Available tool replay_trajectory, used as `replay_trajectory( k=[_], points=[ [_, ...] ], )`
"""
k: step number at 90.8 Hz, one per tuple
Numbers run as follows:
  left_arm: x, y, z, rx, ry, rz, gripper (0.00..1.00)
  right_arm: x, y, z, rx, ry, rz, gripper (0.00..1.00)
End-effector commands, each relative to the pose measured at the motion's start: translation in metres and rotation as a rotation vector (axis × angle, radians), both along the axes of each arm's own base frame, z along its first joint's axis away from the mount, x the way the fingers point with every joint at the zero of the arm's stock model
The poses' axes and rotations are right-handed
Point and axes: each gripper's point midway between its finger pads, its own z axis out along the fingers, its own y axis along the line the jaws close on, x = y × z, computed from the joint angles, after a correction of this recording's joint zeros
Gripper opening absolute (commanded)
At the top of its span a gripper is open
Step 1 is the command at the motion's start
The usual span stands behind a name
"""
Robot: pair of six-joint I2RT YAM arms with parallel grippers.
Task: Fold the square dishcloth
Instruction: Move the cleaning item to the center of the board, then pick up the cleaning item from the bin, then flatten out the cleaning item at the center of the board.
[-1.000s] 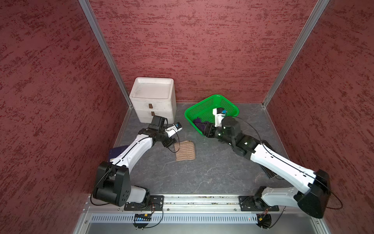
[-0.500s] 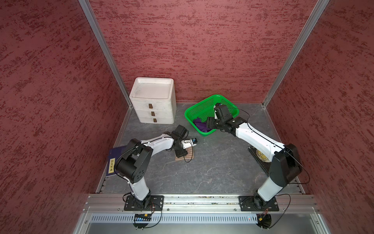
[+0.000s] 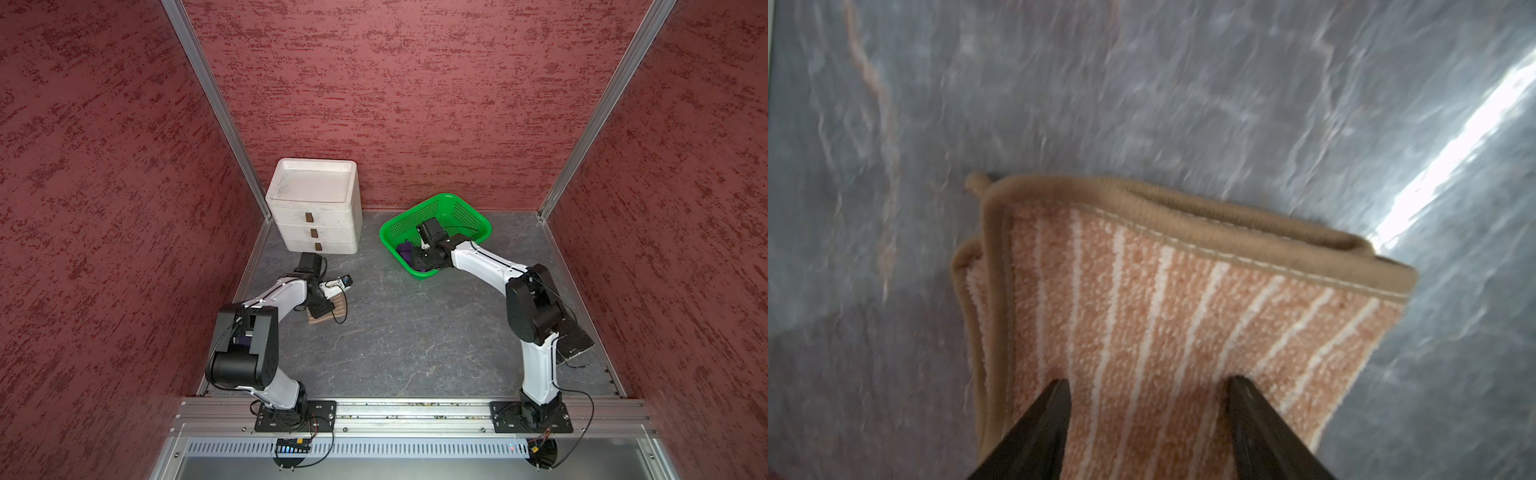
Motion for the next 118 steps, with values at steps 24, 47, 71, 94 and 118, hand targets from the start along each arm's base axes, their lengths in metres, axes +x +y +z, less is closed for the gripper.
replay_trajectory(
  k=[24,47,71,94,118],
  points=[
    [-0.009,-0.053,0.078,-0.208,-0.07,-0.058,0.7,0.021,0.005,0.056,0.081,-0.096,-0.049,0.0],
    [-0.022,-0.085,0.119,-0.324,-0.125,-0.085,0.72,-0.001,-0.004,0.161,0.189,-0.297,-0.027,0.0],
    [-0.023,-0.116,0.172,-0.501,-0.208,-0.098,0.77,-0.082,0.022,0.236,0.331,-0.404,0.204,0.0],
    [-0.038,-0.153,0.214,-0.663,-0.227,-0.184,0.83,-0.192,0.06,0.255,0.352,-0.407,0.502,0.0],
    [-0.094,-0.187,0.197,-0.827,0.001,-0.363,0.77,-0.233,0.069,0.235,0.373,-0.353,0.643,0.0]
  ],
)
